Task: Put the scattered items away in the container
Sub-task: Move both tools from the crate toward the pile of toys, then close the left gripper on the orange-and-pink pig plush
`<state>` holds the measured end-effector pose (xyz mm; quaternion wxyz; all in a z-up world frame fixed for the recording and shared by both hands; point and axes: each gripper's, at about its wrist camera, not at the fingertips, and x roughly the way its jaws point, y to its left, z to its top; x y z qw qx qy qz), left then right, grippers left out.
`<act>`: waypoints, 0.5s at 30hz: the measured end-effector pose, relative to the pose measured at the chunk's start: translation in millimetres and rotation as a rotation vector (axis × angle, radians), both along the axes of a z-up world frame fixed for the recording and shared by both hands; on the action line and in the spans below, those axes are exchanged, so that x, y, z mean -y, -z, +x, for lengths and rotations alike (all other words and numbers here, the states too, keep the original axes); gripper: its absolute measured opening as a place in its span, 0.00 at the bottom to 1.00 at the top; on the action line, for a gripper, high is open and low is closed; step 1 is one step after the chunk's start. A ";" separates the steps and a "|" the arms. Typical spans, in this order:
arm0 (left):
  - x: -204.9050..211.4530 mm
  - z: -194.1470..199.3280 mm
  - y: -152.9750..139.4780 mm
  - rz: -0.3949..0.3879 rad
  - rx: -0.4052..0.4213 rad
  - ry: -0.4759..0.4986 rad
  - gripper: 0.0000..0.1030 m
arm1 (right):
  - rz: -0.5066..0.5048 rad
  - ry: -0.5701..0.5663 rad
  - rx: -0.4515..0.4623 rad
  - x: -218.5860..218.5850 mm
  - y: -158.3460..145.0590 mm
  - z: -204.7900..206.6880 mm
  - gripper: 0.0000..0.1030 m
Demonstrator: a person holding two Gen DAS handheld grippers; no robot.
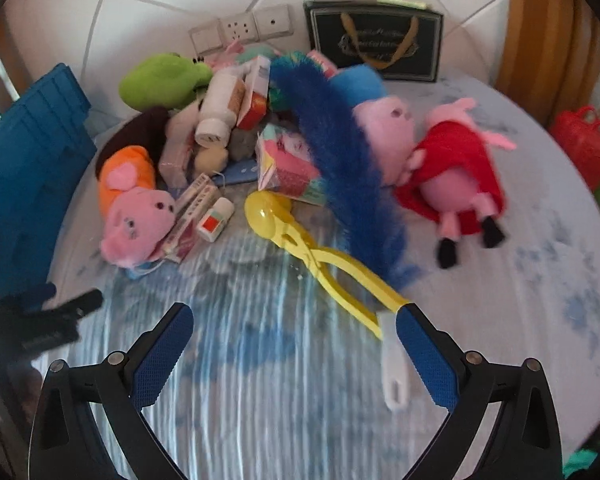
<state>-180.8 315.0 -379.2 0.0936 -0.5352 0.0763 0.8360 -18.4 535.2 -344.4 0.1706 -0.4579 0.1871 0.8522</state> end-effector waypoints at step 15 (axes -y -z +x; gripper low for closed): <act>-1.1 -10.2 69.9 0.024 0.055 0.028 1.00 | 0.053 0.089 0.130 21.3 93.8 -32.7 0.80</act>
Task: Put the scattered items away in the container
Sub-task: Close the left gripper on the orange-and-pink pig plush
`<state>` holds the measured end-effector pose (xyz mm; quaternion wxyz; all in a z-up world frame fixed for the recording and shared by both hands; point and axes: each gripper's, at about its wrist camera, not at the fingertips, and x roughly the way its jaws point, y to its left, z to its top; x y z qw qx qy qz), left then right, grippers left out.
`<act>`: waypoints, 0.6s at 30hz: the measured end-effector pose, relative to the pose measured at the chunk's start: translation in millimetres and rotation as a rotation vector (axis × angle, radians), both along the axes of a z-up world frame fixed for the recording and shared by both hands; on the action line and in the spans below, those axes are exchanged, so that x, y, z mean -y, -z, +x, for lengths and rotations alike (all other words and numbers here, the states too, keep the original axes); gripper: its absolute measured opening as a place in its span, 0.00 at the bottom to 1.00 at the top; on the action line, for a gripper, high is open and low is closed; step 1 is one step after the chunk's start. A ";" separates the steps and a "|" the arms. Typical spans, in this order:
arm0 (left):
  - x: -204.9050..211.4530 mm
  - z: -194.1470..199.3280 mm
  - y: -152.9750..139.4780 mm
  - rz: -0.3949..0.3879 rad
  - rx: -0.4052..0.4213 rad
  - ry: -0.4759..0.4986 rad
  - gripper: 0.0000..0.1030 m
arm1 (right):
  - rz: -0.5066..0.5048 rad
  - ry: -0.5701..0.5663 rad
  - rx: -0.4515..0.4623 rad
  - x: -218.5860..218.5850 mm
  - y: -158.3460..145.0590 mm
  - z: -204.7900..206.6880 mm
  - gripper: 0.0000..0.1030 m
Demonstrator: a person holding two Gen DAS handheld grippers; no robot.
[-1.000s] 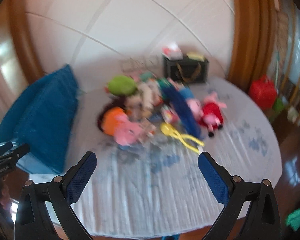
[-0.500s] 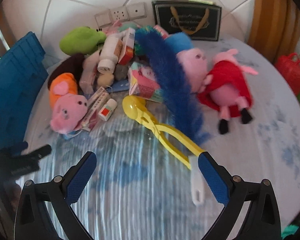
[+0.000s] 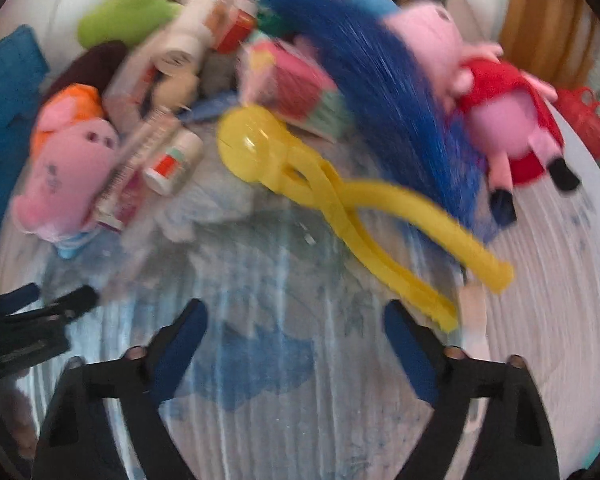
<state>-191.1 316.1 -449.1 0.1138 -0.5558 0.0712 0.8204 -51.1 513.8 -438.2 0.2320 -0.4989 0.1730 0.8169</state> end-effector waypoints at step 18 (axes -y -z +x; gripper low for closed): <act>8.0 -24.5 -79.2 0.094 -0.235 -0.071 0.71 | -0.017 -0.218 -0.123 1.5 -38.9 -45.5 0.03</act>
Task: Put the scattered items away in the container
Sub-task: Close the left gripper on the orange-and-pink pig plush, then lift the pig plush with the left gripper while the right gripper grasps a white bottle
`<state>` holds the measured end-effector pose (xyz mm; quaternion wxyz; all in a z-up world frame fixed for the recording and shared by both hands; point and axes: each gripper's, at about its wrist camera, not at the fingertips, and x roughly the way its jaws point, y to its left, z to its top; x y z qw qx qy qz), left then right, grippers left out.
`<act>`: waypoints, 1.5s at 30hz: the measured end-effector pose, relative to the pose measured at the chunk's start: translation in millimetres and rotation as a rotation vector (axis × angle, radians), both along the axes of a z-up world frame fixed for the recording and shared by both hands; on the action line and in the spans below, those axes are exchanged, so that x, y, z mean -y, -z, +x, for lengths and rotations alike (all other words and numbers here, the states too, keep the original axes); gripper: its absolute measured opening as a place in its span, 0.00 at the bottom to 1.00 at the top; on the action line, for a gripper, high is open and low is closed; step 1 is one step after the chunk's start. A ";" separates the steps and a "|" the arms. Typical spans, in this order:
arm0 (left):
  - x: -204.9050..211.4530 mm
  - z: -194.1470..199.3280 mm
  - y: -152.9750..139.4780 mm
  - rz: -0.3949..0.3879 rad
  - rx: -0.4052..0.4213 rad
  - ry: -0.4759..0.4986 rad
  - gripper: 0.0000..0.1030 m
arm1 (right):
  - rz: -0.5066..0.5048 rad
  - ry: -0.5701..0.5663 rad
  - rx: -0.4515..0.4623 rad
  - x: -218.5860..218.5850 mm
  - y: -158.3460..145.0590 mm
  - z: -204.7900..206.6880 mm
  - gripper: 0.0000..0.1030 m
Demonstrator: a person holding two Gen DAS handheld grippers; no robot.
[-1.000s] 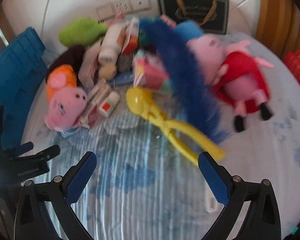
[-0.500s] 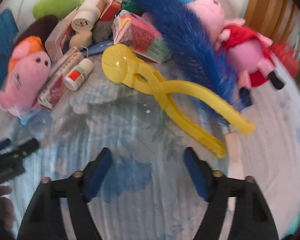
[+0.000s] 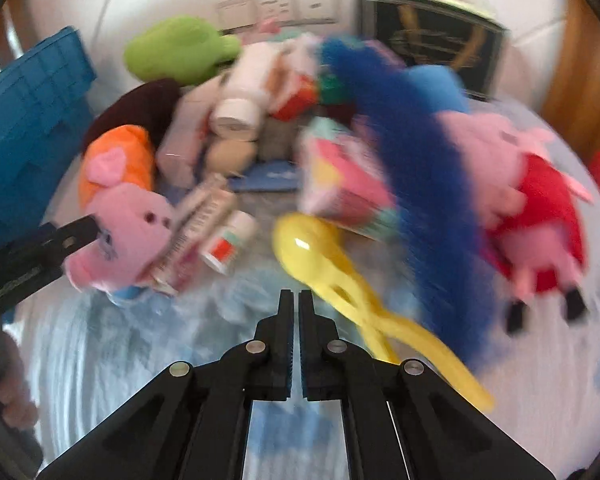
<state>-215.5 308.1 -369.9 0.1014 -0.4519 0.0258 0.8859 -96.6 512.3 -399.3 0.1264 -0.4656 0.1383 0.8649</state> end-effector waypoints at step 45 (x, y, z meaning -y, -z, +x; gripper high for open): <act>-3.5 -49.7 40.6 -0.193 0.141 0.324 0.81 | -0.194 0.159 0.039 49.7 -3.9 -43.3 0.29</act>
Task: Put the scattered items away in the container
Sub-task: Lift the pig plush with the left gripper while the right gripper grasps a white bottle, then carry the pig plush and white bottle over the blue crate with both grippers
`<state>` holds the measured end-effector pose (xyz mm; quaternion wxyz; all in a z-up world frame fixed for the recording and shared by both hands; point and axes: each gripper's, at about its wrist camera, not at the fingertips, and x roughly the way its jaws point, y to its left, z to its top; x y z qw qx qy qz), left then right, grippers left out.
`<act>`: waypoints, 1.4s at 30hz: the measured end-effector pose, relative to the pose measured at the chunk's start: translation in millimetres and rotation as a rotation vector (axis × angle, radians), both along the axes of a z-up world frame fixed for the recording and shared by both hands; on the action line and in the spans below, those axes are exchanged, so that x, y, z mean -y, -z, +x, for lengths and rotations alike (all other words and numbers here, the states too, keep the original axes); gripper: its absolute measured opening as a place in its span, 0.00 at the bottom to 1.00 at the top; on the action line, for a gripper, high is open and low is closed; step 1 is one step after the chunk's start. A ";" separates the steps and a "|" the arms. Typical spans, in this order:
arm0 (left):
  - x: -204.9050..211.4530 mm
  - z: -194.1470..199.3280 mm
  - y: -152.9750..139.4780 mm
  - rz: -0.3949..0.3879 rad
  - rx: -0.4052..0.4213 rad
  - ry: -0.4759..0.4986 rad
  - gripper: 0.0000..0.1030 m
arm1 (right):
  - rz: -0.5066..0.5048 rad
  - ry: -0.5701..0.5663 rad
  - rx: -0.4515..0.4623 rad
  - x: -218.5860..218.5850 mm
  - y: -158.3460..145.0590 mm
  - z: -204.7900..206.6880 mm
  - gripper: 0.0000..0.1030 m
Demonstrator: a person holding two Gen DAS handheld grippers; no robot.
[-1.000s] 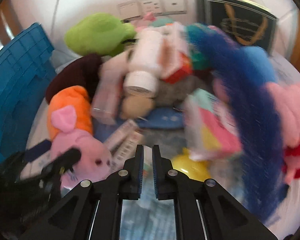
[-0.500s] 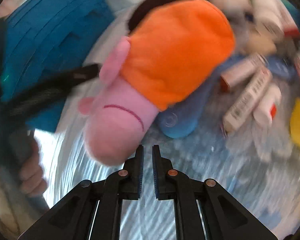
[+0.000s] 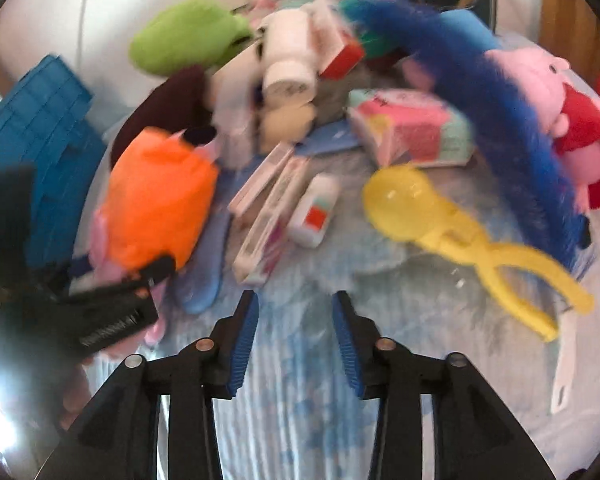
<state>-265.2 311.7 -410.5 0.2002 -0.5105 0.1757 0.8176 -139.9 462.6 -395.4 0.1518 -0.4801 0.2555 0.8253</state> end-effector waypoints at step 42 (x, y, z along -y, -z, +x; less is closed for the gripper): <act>78.3 69.1 -110.9 0.236 -0.189 -0.077 0.67 | 0.225 -0.112 -0.144 87.7 -89.9 28.7 0.27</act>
